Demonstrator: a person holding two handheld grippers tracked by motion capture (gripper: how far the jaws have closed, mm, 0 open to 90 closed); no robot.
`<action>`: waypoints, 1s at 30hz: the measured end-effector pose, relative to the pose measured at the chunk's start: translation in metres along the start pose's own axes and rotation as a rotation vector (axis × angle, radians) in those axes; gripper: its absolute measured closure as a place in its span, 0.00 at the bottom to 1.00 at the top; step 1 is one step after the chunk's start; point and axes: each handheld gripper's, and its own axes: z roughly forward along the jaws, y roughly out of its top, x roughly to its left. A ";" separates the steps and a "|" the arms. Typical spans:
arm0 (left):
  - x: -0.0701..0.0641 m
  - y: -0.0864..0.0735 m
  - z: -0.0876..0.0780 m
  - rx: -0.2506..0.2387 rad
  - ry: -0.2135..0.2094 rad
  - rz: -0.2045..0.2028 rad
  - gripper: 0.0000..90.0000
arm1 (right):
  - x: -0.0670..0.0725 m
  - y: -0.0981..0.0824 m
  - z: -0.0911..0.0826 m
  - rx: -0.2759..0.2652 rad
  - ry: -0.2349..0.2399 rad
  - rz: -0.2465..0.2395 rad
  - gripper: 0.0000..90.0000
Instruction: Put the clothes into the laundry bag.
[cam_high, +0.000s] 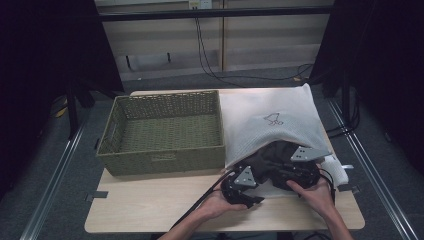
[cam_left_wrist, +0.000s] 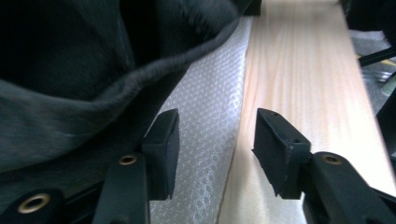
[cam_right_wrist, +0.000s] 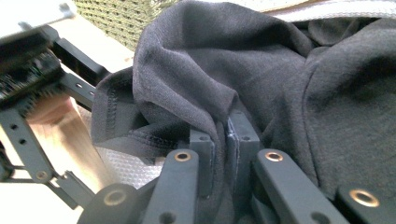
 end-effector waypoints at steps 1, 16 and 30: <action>0.000 0.000 0.000 0.001 0.000 0.006 0.55 | -0.001 0.000 0.000 0.001 0.003 0.002 0.92; 0.003 0.003 0.002 0.015 0.109 0.031 0.91 | -0.003 -0.005 0.005 0.004 0.012 0.017 0.90; -0.002 0.003 -0.005 -0.023 -0.019 0.019 0.99 | -0.027 0.000 0.042 0.088 -0.016 0.028 0.91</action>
